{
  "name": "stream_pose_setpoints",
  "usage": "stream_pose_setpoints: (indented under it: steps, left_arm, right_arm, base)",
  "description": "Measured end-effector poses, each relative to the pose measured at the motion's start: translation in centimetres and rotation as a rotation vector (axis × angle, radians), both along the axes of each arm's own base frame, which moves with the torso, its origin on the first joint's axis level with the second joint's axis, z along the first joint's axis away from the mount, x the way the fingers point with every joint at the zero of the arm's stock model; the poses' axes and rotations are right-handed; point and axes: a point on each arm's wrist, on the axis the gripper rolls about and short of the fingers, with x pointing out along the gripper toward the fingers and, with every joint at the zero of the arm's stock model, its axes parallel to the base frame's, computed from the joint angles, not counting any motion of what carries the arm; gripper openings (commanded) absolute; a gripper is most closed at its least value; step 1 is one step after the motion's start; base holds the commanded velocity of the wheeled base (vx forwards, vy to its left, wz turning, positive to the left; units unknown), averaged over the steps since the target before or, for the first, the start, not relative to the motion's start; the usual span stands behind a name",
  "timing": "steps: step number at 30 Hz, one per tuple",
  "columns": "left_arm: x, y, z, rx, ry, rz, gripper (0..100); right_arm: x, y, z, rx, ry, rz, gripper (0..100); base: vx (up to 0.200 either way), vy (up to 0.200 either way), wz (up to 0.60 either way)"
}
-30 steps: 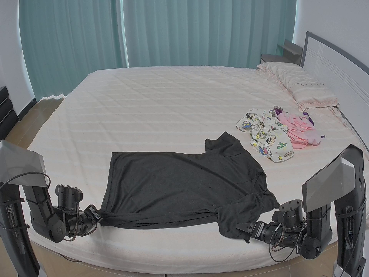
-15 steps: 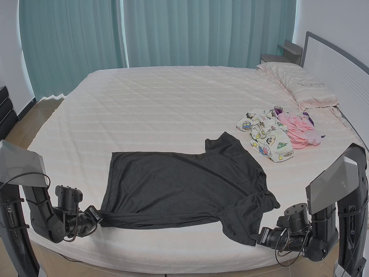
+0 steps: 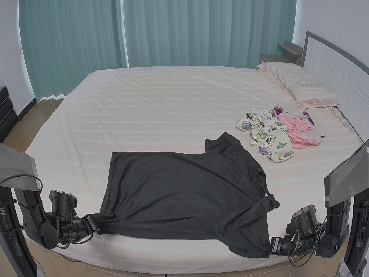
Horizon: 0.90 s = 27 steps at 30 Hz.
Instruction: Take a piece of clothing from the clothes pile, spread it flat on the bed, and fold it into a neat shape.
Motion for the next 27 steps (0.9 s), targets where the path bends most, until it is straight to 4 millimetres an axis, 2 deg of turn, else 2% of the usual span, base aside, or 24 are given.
stream_pose_setpoints:
  steps: [7,15,16,23,27]
  left_arm:
    - [-2.1,0.1,0.2,0.094,0.043,-0.089,0]
    - [-3.6,0.0,0.1,0.153,0.087,-0.145,0]
    - [-3.6,-0.1,0.0,0.155,0.092,-0.152,0]
    - [-3.8,-0.4,-0.6,0.157,0.122,-0.172,0]
    - [-3.9,-0.5,-0.8,0.158,0.136,-0.176,0]
  right_arm:
    - [-1.2,-0.6,0.5,-0.072,0.075,0.050,0]
    - [-2.3,-1.0,0.5,-0.144,0.151,0.119,0]
    - [-2.4,-1.0,0.5,-0.147,0.156,0.121,100]
    - [-2.7,-0.9,0.5,-0.170,0.169,0.127,100]
    - [-2.3,-0.9,1.0,-0.145,0.117,0.112,100]
  base:
    - [0.000,0.000,0.00]
    - [0.000,0.000,0.00]
    - [0.000,0.000,0.00]
    - [0.000,0.000,0.00]
    - [0.000,0.000,0.00]
